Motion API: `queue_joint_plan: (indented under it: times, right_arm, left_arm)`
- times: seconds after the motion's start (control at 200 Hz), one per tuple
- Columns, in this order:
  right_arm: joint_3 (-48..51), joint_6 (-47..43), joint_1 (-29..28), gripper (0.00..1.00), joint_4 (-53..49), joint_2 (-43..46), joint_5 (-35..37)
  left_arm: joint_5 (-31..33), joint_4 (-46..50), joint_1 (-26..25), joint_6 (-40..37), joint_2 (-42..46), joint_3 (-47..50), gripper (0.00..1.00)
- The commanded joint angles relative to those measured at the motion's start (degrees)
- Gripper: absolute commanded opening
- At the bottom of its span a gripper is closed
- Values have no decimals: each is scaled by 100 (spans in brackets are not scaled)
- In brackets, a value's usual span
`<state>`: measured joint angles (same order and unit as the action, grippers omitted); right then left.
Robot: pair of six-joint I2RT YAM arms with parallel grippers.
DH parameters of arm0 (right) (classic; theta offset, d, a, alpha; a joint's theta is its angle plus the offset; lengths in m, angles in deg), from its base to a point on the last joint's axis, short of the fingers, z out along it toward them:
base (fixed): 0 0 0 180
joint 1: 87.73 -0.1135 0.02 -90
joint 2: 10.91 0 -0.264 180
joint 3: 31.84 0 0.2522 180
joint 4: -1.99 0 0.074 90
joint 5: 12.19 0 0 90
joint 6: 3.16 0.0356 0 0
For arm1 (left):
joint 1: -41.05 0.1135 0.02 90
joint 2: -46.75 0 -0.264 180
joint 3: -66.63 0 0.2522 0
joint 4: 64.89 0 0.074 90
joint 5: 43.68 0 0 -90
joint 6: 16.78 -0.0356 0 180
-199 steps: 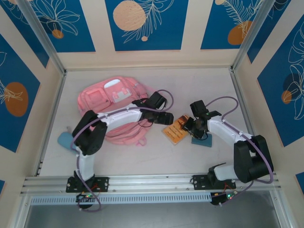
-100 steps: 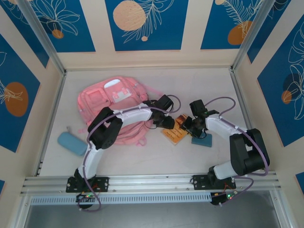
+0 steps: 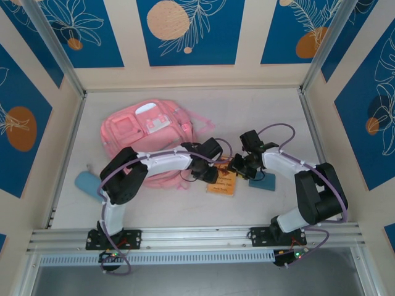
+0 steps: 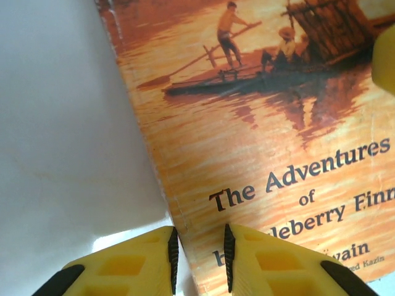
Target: Pack the student bag
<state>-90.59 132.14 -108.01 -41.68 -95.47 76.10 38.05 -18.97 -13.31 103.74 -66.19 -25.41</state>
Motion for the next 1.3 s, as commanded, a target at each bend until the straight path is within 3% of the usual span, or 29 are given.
queue_joint_plan:
  times: [0.0, 0.15, 0.305, 0.62, 0.815, 1.115, 1.295]
  right_arm:
    - [-72, -151, -38, 42, -506, 44, 222]
    - [-44, -283, -79, 45, -542, -16, 54]
    - [-69, -347, -251, 45, -457, -150, -193]
    - [-103, -412, -281, 44, -350, -281, -367]
    - [-141, -499, -268, 32, -373, -225, -484]
    - [-256, -445, -267, 25, -370, 127, -861]
    - [-217, -360, -228, 7, -408, 157, -733]
  left_arm:
    - [275, 240, -83, 90, 108, 172, 30]
    - [501, 141, -82, 164, 143, -195, 40]
    - [815, 201, -56, 272, -78, -541, 40]
    - [712, 213, -56, 428, -533, -567, 38]
    - [573, 186, -70, 437, -700, -547, 37]
    - [520, 56, -65, 548, -825, -381, 33]
    - [482, 19, -61, 508, -659, -387, 33]
